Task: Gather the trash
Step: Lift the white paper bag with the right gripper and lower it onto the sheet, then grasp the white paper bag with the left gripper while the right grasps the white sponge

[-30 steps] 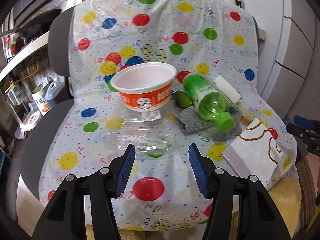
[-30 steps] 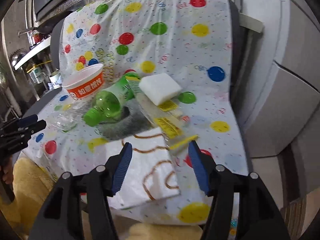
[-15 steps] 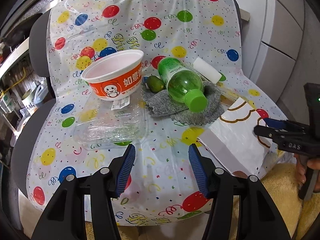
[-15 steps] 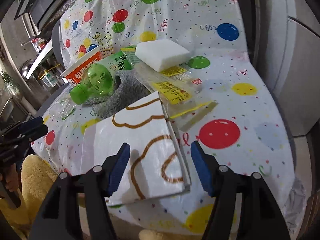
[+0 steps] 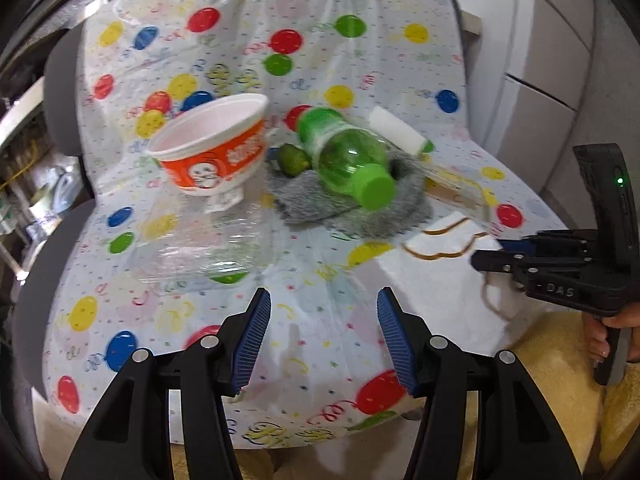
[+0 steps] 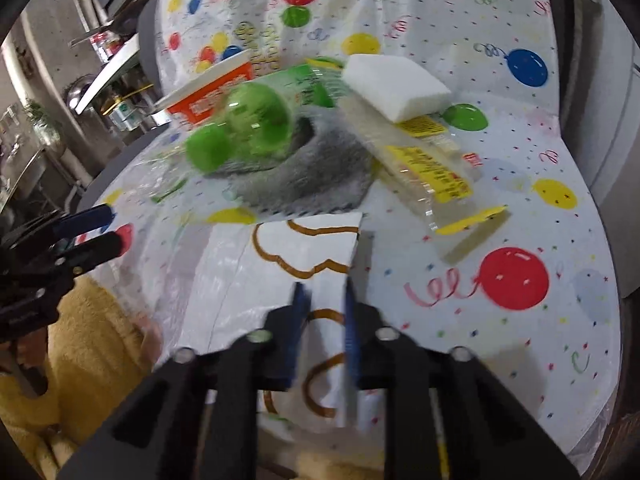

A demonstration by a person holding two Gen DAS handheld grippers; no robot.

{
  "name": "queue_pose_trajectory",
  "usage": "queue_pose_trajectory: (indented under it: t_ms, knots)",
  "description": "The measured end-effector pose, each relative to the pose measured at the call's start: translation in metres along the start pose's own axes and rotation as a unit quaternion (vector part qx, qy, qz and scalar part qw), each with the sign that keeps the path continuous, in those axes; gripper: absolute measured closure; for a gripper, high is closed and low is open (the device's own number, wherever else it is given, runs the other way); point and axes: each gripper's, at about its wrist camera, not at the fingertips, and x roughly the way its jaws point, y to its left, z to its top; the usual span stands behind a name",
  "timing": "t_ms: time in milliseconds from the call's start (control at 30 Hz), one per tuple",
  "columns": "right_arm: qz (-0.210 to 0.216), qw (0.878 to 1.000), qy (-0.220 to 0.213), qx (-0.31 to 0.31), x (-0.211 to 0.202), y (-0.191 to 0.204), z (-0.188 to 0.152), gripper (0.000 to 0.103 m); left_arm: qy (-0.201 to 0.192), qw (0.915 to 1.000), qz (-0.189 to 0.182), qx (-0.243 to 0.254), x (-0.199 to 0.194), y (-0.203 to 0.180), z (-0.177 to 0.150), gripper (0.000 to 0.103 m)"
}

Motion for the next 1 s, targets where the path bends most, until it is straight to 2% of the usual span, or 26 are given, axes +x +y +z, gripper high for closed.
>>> queue_pose_trajectory:
  t_ms: [100,167,200,233,267,300,433,600,667,767,867,933,967,1000]
  knots:
    - [0.013,1.0,0.0,-0.014,0.001,0.019,-0.002,0.093,-0.003,0.9994,-0.03,0.017,-0.001,-0.01,-0.002,0.046]
    - [0.001,1.0,-0.001,-0.027,0.003,0.029,0.001,0.092,-0.002,0.9988,-0.036,0.032,0.0,-0.018,-0.003,0.046]
    - [-0.014,0.999,-0.006,-0.031,0.003,0.032,0.003,0.084,-0.002,0.9985,-0.039,0.038,0.0,-0.021,-0.004,0.043]
    - [-0.029,0.999,-0.016,-0.027,-0.002,0.032,0.006,0.076,-0.002,0.9983,-0.042,0.042,0.001,-0.024,-0.005,0.033]
    - [-0.043,0.998,-0.031,-0.019,-0.009,0.029,0.008,0.06,-0.004,0.998,-0.046,0.044,0.003,-0.027,-0.008,0.029]
    - [-0.058,0.997,-0.048,-0.012,-0.018,0.024,0.009,0.055,-0.005,0.9978,-0.049,0.044,0.005,-0.029,-0.009,0.029]
    - [-0.089,0.993,-0.082,0.008,-0.046,0.008,0.009,0.055,0.012,0.9974,-0.048,0.052,0.026,-0.041,-0.01,0.029]
    - [-0.084,0.991,-0.102,0.029,-0.069,-0.014,-0.002,0.055,0.038,0.9945,-0.025,0.095,0.052,-0.06,-0.01,0.027]
    - [-0.081,0.991,-0.101,0.036,-0.067,-0.015,-0.001,0.055,0.033,0.9916,-0.008,0.124,0.055,-0.071,-0.012,0.025]
    - [-0.082,0.991,-0.096,0.037,-0.063,-0.017,-0.004,0.055,0.032,0.9898,-0.01,0.139,0.055,-0.081,-0.015,0.026]
    - [-0.08,0.992,-0.093,0.04,-0.059,-0.019,-0.005,0.055,0.028,0.9864,-0.024,0.16,0.051,-0.089,-0.018,0.049]
    - [-0.079,0.992,-0.091,0.044,-0.057,-0.019,-0.006,0.055,0.019,0.9824,-0.03,0.183,0.046,-0.097,-0.023,0.076]
    - [-0.08,0.992,-0.09,0.044,-0.056,-0.019,-0.006,0.055,0.015,0.9806,-0.026,0.194,0.046,-0.101,-0.024,0.084]
    - [-0.081,0.992,-0.09,0.044,-0.056,-0.018,-0.006,0.055,0.012,0.9792,-0.026,0.201,0.044,-0.102,-0.026,0.097]
